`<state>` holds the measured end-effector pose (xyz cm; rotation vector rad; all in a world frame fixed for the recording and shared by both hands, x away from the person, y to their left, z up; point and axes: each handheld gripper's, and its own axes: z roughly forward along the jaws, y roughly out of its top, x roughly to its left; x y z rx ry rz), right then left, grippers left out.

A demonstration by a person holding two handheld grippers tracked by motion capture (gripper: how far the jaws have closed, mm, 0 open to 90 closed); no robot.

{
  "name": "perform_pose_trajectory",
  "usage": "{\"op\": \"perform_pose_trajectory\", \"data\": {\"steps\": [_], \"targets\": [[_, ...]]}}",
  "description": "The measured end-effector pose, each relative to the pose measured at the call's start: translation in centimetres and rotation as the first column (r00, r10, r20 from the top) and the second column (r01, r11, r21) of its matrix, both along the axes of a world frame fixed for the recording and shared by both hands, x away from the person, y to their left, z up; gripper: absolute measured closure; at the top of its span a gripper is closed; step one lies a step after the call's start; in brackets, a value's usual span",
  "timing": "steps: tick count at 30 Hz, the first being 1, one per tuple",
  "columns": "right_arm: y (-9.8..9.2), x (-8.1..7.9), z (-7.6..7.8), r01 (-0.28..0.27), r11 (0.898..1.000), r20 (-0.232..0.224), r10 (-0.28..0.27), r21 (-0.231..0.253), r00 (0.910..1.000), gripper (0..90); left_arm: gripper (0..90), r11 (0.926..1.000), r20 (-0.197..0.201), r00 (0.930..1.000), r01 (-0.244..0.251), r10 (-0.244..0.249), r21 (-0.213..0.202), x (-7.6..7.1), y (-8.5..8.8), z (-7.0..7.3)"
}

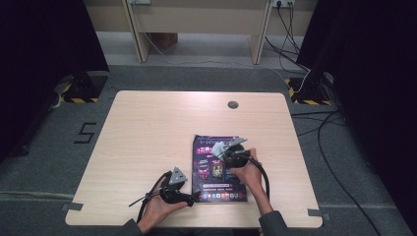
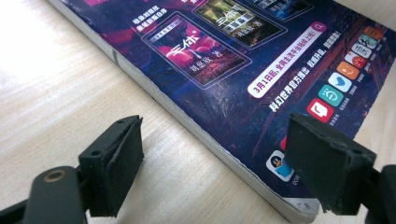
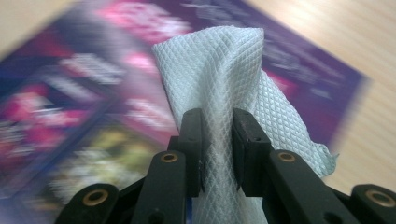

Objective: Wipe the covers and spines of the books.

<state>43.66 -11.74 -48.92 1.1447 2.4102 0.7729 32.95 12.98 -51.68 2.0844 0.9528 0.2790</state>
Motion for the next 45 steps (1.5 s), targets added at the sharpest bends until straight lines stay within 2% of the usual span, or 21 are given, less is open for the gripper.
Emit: {"op": "perform_pose_trajectory", "data": {"steps": [1,5,6,10,11,12,13,15,17,19,21,25,29,31,33,37,41,43,45], "targets": [[-1.0,0.5,0.0,0.04,0.999,0.007,-0.04,-0.001,0.9992,75.7,19.9,1.0,0.003,1.0,0.003,-0.003,0.001,0.0,0.0,0.0],[-2.8,1.5,-0.1,0.101,0.994,0.004,-0.101,0.031,0.9948,75.6,19.7,1.0,0.004,1.0,0.002,-0.002,0.0,0.0,0.0,-0.1],[-2.9,1.6,0.0,0.105,0.994,-0.003,-0.105,0.04,0.9944,75.4,19.8,1.0,0.008,1.0,0.003,-0.003,0.004,0.0,0.0,0.0],[-2.3,1.6,0.0,0.101,0.995,0.014,-0.101,-0.006,0.9948,75.0,19.4,1.0,0.011,0.9999,0.001,-0.001,0.006,-0.1,0.0,-0.1],[-1.9,1.5,0.0,0.096,0.995,0.016,-0.096,-0.006,0.9952,74.9,19.5,1.0,0.012,0.9999,0.0,0.0,0.005,-0.1,0.0,-0.1],[-1.6,1.3,-0.1,0.089,0.996,0.009,-0.089,0.019,0.996,73.7,19.3,1.0,0.012,0.9999,0.003,-0.003,0.007,0.0,0.0,-0.1],[-1.0,1.2,-0.2,0.067,0.997,-0.002,-0.067,0.044,0.9977,73.3,18.6,0.9999,0.009,1.0,0.003,-0.003,0.01,0.1,0.0,-0.1],[1.0,0.6,-0.1,0.009,1.0,-0.003,-0.009,0.029,1.0,73.2,18.2,1.0,0.009,0.9999,-0.007,0.007,0.0,-0.1,0.0,-0.2],[3.1,0.2,-0.1,-0.058,0.998,-0.003,0.058,0.014,0.9983,73.3,18.2,1.0,0.013,0.9999,-0.003,0.003,0.009,-0.1,0.0,-0.1],[5.0,-0.3,-0.1,-0.108,0.994,0.004,0.108,0.004,0.9942,73.4,18.2,0.9999,0.012,0.9999,-0.01,0.01,-0.004,-0.1,0.0,-0.2],[7.1,-0.9,-0.2,-0.157,0.987,0.0,0.157,0.02,0.9876,73.3,18.3,0.9999,0.018,0.9998,-0.012,0.012,-0.003,-0.2,0.0,-0.2],[8.9,-1.6,-0.1,-0.214,0.977,0.0,0.214,0.002,0.9768,73.3,18.1,0.9999,0.014,0.9998,-0.012,0.012,-0.007,-0.2,0.1,-0.3],[8.1,-1.2,-0.2,-0.2,0.979,-0.005,0.201,0.034,0.9796,74.8,18.3,0.9998,0.014,0.9998,-0.013,0.013,-0.015,-0.1,0.1,-0.3],[7.2,-0.8,-0.1,-0.179,0.984,0.003,0.179,0.003,0.9838,74.7,18.6,0.9998,0.019,0.9997,-0.015,0.015,-0.014,-0.3,0.1,-0.3],[5.6,-0.1,-0.1,-0.125,0.992,0.004,0.125,-0.004,0.9922,74.7,18.8,1.0,0.019,0.9998,-0.005,0.005,-0.005,-0.2,0.1,-0.2],[1.8,1.1,0.0,-0.019,1.0,0.006,0.019,-0.006,0.9998,74.6,19.1,0.9998,0.019,0.9998,-0.011,0.011,-0.014,-0.3,0.1,-0.3],[-2.2,1.8,-0.1,0.097,0.995,0.007,-0.097,0.023,0.9952,74.8,18.8,0.9999,0.014,0.9998,-0.012,0.012,-0.012,-0.2,0.1,-0.3],[-3.0,2.0,-0.1,0.119,0.992,0.002,-0.119,0.04,0.9929,74.8,18.9,1.0,0.019,0.9998,-0.005,0.005,-0.005,-0.2,0.1,-0.2],[-3.2,1.9,-0.1,0.127,0.991,0.008,-0.127,0.033,0.9918,74.2,18.7,0.9998,0.009,0.9999,-0.01,0.01,-0.016,-0.2,0.1,-0.3]]}}
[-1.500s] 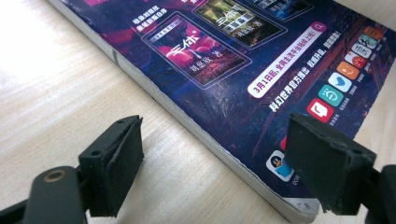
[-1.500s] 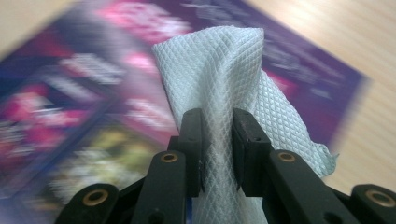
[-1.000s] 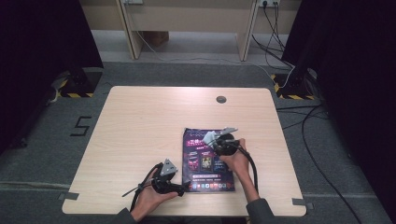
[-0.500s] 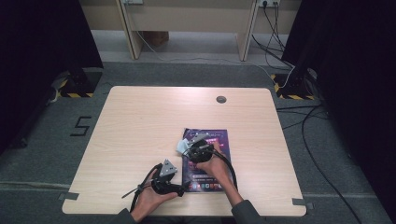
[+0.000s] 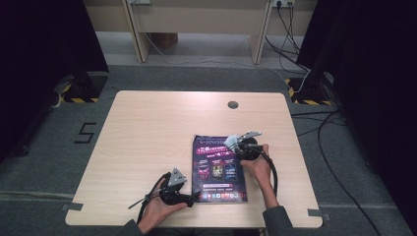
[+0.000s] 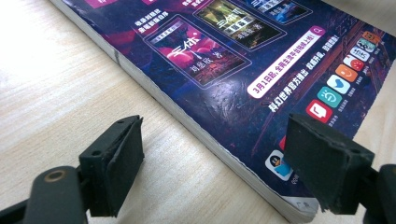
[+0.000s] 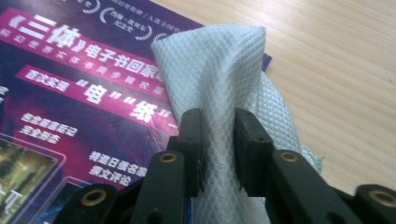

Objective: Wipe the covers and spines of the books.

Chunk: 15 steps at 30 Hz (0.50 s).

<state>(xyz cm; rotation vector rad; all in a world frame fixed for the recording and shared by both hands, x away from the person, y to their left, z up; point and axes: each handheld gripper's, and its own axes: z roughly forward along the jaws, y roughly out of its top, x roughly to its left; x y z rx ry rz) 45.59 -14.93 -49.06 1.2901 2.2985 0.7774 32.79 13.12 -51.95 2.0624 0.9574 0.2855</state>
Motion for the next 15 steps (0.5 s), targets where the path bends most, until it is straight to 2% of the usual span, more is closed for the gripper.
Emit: {"op": "perform_pose_trajectory", "data": {"steps": [2,4,7,8,12,15], "targets": [[0.4,-0.3,0.1,0.003,1.0,0.005,-0.003,-0.022,1.0,74.4,19.0,1.0,0.005,1.0,0.003,-0.003,0.009,-0.1,0.0,0.1],[0.8,-0.5,0.1,-0.017,0.998,0.014,0.018,-0.053,0.9997,74.5,18.8,0.9999,0.004,1.0,0.005,-0.005,0.01,-0.1,0.0,0.1],[2.2,-1.4,0.1,-0.07,0.997,-0.005,0.07,-0.039,0.9975,74.5,18.7,1.0,0.008,1.0,0.001,-0.001,0.005,-0.1,-0.1,0.0],[3.0,-1.8,0.1,-0.108,0.993,-0.007,0.108,-0.04,0.9941,74.4,18.7,1.0,0.005,1.0,0.004,-0.004,0.007,-0.1,-0.1,0.1],[5.9,-3.1,0.1,-0.19,0.981,-0.013,0.19,-0.033,0.9817,74.2,18.5,1.0,0.002,1.0,-0.003,0.003,-0.004,-0.1,0.0,0.0],[8.4,-4.1,0.0,-0.26,0.965,-0.008,0.26,-0.035,0.9657,74.2,18.2,1.0,0.0,1.0,-0.001,0.001,-0.007,0.0,0.1,-0.1]]}}
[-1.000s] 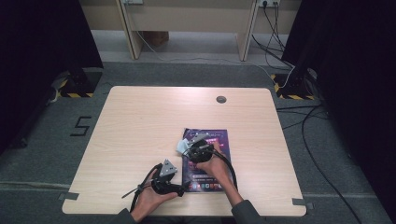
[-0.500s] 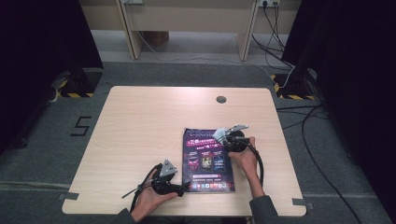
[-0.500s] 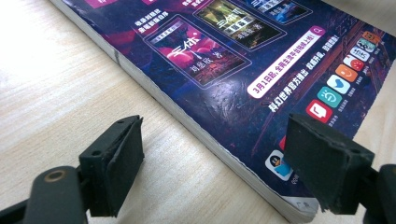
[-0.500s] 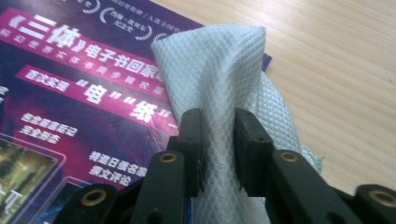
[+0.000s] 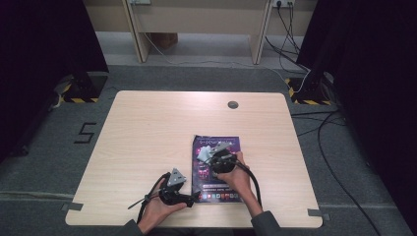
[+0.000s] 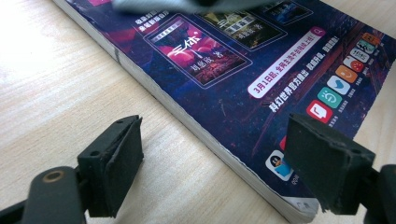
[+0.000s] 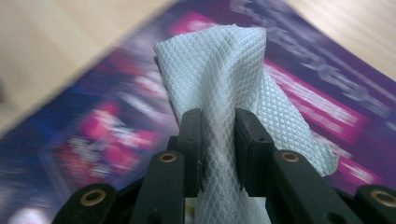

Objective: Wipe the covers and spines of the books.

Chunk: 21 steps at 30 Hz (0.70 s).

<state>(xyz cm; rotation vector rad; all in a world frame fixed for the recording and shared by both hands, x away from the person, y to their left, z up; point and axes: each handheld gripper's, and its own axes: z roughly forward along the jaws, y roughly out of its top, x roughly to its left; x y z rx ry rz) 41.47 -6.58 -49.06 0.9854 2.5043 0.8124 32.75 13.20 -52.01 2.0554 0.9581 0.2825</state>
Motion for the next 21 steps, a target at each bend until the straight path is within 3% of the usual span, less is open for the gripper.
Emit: {"op": "perform_pose_trajectory", "data": {"steps": [3,7,11,15,18,21], "targets": [[2.1,-1.1,0.0,-0.067,0.998,0.002,0.067,-0.004,0.9978,74.2,18.4,1.0,-0.001,1.0,0.004,-0.004,0.004,0.0,0.0,0.0],[2.7,-1.6,0.0,-0.096,0.995,-0.001,0.096,-0.001,0.9954,74.1,18.7,1.0,0.0,1.0,0.001,-0.001,-0.003,-0.1,0.1,0.0],[2.2,-1.3,-0.1,-0.093,0.995,-0.015,0.094,0.03,0.9955,74.8,18.9,0.9999,-0.017,0.9998,0.008,-0.008,-0.006,-0.2,0.2,0.1],[1.5,-0.9,0.0,-0.066,0.998,-0.007,0.066,0.01,0.9978,74.6,18.0,0.999,-0.064,0.997,0.042,-0.043,-0.015,-0.7,1.0,0.5],[0.8,-0.7,0.0,-0.043,0.999,-0.018,0.044,0.027,0.9989,74.3,17.7,0.999,-0.067,0.9968,0.043,-0.044,-0.012,-0.9,1.2,0.7],[1.0,-1.2,0.0,-0.056,0.998,-0.02,0.056,0.016,0.9982,73.6,17.6,0.9991,-0.069,0.9967,0.042,-0.042,-0.001,-0.9,1.1,0.6]]}}
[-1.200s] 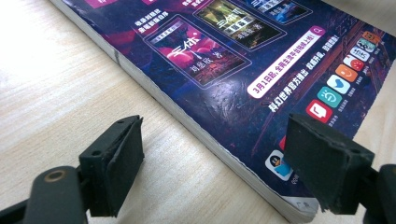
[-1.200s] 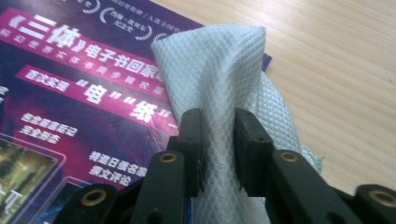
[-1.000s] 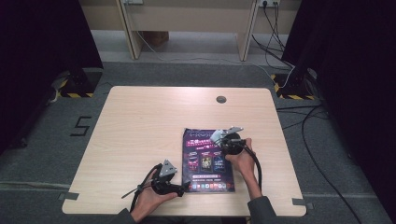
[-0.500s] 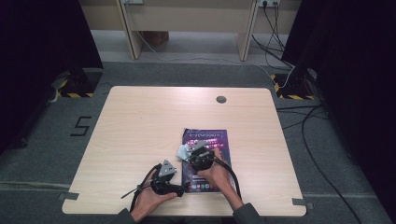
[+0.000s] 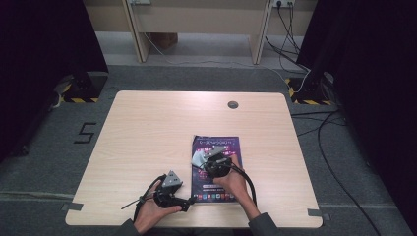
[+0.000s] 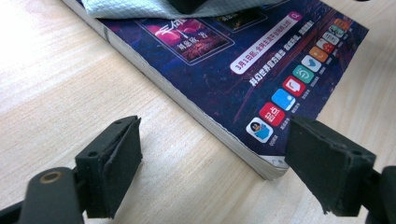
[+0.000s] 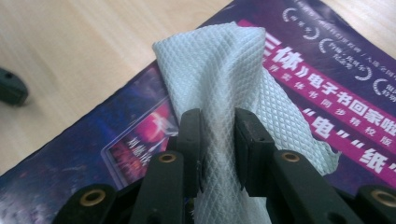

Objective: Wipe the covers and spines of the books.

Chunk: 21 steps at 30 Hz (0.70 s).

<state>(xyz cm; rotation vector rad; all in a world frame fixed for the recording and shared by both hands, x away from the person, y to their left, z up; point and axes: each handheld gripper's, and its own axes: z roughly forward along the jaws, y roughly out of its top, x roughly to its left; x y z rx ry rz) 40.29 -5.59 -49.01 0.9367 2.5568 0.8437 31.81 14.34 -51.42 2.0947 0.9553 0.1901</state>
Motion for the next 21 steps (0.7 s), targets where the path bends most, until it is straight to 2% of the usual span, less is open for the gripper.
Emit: {"op": "perform_pose_trajectory", "data": {"steps": [6,11,14,17,21], "targets": [[1.4,-2.2,0.0,-0.087,0.996,-0.008,0.087,-0.002,0.9962,73.2,16.7,0.9998,0.011,0.9999,-0.001,0.001,0.018,-0.1,0.0,-0.1],[1.7,-2.9,0.0,-0.12,0.993,-0.018,0.12,0.0,0.9926,73.4,15.5,0.9996,0.022,0.9997,-0.005,0.004,0.026,-0.1,0.0,-0.1],[1.4,-2.6,0.0,-0.109,0.994,-0.021,0.109,0.008,0.9938,74.8,14.6,0.9994,0.031,0.9995,-0.002,0.001,0.035,0.0,-0.1,-0.2],[0.3,-2.0,0.1,-0.083,0.996,-0.001,0.083,-0.024,0.9965,74.8,14.7,0.9995,0.034,0.9994,-0.007,0.006,0.032,-0.1,-0.1,-0.2],[-2.5,-0.6,0.2,0.013,0.999,0.002,-0.013,-0.033,0.9999,74.8,14.7,0.9996,0.036,0.9993,-0.009,0.008,0.028,-0.2,-0.1,-0.2]]}}
